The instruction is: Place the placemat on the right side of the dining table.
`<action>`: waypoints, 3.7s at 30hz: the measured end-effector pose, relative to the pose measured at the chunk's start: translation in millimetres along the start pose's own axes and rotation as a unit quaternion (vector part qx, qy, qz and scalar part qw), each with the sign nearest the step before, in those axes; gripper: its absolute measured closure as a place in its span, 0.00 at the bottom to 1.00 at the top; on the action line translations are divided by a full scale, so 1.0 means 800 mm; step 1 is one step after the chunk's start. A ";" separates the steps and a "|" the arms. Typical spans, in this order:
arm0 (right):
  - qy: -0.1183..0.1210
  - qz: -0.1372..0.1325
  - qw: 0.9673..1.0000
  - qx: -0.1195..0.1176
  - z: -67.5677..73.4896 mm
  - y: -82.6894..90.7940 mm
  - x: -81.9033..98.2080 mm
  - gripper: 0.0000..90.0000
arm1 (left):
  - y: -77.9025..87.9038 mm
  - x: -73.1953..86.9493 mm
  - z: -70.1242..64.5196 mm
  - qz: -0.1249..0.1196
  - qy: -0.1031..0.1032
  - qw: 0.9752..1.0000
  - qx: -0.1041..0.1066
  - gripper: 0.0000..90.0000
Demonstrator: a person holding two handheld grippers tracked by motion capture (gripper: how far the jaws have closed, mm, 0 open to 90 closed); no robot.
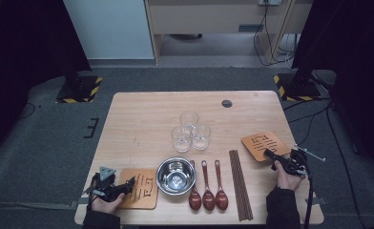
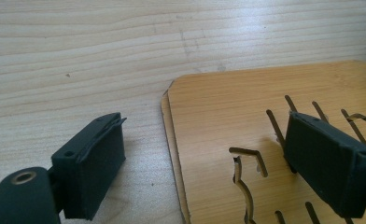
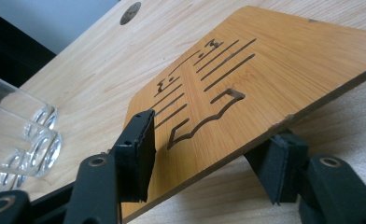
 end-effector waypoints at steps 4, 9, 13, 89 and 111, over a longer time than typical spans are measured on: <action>0.012 0.003 1.000 0.003 -0.001 0.000 0.001 0.45 | 0.000 0.000 0.000 0.000 0.000 1.000 0.000 0.13; 0.011 0.005 1.000 0.005 -0.003 0.002 0.004 0.45 | 0.000 0.000 0.000 0.000 0.000 1.000 0.000 0.13; 0.019 0.008 1.000 0.012 -0.004 0.003 0.005 0.43 | 0.000 0.000 0.000 0.000 0.000 1.000 0.000 0.13; 0.269 0.044 0.961 -0.048 0.025 -0.030 -0.046 0.29 | -0.001 0.002 0.001 -0.008 0.001 1.000 0.000 0.11; 0.320 0.095 0.942 -0.023 0.018 -0.059 -0.017 0.32 | -0.001 0.002 0.001 -0.005 0.002 1.000 -0.002 0.08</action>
Point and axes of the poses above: each handheld gripper's, and its own axes: y roughly backward along the jaws, x roughly out of its underside, z roughly to its left, the point moved 2 cm from there along -y, roughly forward along the jaws, and after that the axes turned 14 degrees about -z, right-handed, at the moved point
